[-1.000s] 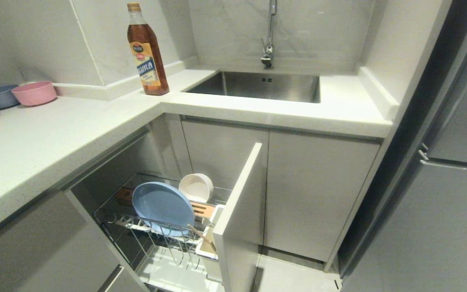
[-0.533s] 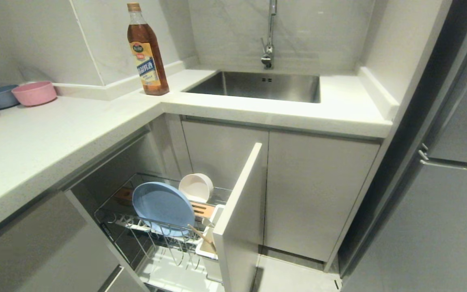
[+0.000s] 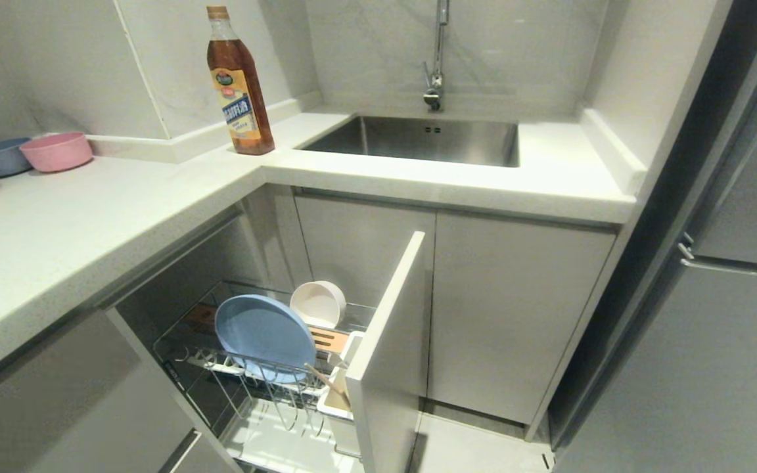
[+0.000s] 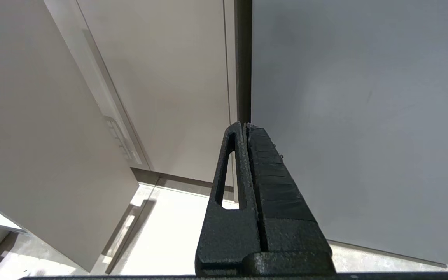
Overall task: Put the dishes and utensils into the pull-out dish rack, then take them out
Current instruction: Take the plate out of the cupboard
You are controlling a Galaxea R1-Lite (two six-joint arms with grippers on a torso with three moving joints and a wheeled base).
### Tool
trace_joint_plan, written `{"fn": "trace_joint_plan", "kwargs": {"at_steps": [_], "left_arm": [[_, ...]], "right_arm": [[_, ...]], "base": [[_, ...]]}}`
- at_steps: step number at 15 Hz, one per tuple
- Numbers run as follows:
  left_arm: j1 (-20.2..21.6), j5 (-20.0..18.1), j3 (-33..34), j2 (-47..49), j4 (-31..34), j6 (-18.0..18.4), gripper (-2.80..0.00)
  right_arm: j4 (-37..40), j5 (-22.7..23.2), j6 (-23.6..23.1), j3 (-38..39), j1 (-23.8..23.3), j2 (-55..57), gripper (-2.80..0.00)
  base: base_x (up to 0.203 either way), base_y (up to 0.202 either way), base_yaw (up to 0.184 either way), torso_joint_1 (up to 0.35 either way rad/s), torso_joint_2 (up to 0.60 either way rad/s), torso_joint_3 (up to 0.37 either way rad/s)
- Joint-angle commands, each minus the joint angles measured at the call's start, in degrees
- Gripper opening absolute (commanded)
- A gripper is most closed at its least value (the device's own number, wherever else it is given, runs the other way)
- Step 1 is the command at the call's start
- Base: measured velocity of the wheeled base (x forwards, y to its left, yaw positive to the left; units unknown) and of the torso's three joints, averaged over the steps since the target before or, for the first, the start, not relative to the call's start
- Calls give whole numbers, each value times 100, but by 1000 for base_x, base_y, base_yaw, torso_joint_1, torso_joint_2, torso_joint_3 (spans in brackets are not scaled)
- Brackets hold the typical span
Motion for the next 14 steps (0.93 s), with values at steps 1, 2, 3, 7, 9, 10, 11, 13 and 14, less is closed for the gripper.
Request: {"fn": "trace_joint_plan", "kwargs": {"at_steps": [1,2,3,7,9,10,11,13,14], "left_arm": [[-23,-40,-783,1272,-1,-554,-280],[-163,-24,-1168,1799,-7,-917,-280],[-317,117,-1462,2317,-11,-1184,-280],[-1210,1492,-2582,4293,33,-2171,-280],[-1924,2706,-2891,5167,57,-2363,-280],[-2236,3165,-2965,5547,119,-2413,-280],[-2524,3572,-3020,5879,329,-2473,-280],[-2786,3943,-3063,6297,1091,-2810,-280],[-2866,4084,-3077,6457,1308,-3017,-280]], "right_arm": [[-2,-2,2,0,2,2,-280],[-2,-2,3,0,2,2,-280],[-2,-2,-6,0,2,2,-280],[-2,-2,3,0,2,2,-280],[-2,-2,-5,0,2,2,-280],[-2,-2,-6,0,2,2,-280],[-2,-2,3,0,2,2,-280],[-2,-2,3,0,2,2,-280],[-2,-2,-6,0,2,2,-280]], "base": [[0,0,0,0,0,0],[0,0,0,0,0,0],[0,0,0,0,0,0],[0,0,0,0,0,0],[0,0,0,0,0,0],[0,0,0,0,0,0],[0,0,0,0,0,0],[0,0,0,0,0,0],[0,0,0,0,0,0]]}}
